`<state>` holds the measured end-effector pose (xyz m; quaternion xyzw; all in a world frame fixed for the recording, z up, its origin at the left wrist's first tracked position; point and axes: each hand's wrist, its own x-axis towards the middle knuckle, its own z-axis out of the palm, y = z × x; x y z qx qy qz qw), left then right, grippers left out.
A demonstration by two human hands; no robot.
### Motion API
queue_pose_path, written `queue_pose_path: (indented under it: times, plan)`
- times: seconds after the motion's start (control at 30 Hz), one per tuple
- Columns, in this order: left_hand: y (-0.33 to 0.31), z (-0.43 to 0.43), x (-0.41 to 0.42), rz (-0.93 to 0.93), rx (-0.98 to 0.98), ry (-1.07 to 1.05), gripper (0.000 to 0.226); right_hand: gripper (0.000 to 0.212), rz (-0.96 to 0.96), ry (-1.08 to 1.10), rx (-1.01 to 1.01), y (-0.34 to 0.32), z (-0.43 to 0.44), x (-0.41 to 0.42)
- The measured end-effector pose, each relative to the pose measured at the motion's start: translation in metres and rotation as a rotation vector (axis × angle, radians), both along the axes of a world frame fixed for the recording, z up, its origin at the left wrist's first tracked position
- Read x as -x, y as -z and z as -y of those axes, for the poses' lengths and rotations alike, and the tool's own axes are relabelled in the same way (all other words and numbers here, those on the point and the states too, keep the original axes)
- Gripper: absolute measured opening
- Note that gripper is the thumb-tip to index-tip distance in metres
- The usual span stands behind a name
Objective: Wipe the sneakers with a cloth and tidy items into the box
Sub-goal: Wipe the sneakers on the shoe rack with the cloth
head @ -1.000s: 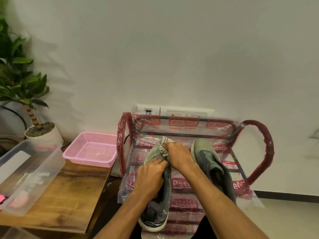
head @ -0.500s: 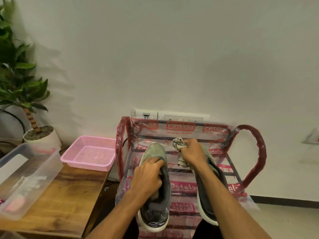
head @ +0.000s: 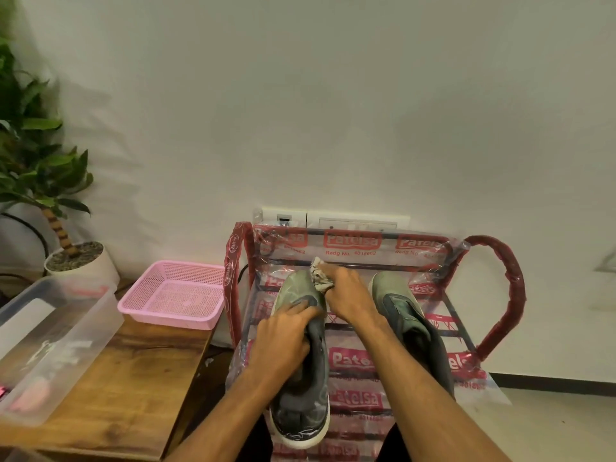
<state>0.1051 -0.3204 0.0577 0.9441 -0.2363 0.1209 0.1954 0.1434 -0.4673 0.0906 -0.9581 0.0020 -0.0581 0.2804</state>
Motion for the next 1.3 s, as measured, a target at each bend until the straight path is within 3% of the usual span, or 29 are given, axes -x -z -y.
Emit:
queue_pose_path:
  times: [0.1,0.3,0.4,0.5,0.67,0.73,0.8,0.9,1.03,1.2,1.3]
  plan:
    - [-0.002,-0.007,0.001,-0.022,0.088,-0.016,0.051,0.058,-0.086,-0.088,0.056,0.006,-0.002,0.004]
    - [-0.002,-0.007,0.004,-0.001,0.063,0.126,0.056,0.044,-0.031,-0.075,0.316,-0.001,0.002,-0.004]
    - [0.001,-0.003,0.004,0.035,0.018,0.127,0.058,0.043,-0.071,-0.063,0.277,-0.005,-0.001,-0.009]
    - [-0.001,0.001,-0.001,-0.007,0.025,0.085,0.042,0.048,-0.078,-0.084,0.238,-0.005,-0.008,-0.001]
    - [-0.002,0.009,0.003,-0.041,-0.033,0.093,0.038,0.024,-0.163,-0.156,0.199,-0.013,0.005,0.004]
    - [-0.001,0.01,0.007,-0.023,-0.052,0.117,0.04,0.02,-0.223,-0.122,0.098,-0.022,0.017,-0.003]
    - [0.0,0.011,0.007,-0.011,-0.063,0.113,0.042,0.016,-0.14,-0.027,0.029,-0.03,0.022,-0.008]
    - [0.003,0.012,0.005,-0.025,-0.091,0.114,0.044,0.02,0.057,0.051,0.13,-0.023,0.013,-0.009]
    - [0.004,0.008,0.005,-0.005,-0.058,0.113,0.038,0.04,-0.065,-0.217,0.331,0.006,0.0,0.002]
    - [0.005,0.008,0.009,0.009,-0.02,0.148,0.04,0.066,-0.059,-0.333,0.699,0.005,0.02,-0.003]
    - [0.001,0.006,0.008,0.013,-0.011,0.143,0.036,0.055,-0.05,-0.291,0.721,0.005,0.011,-0.008]
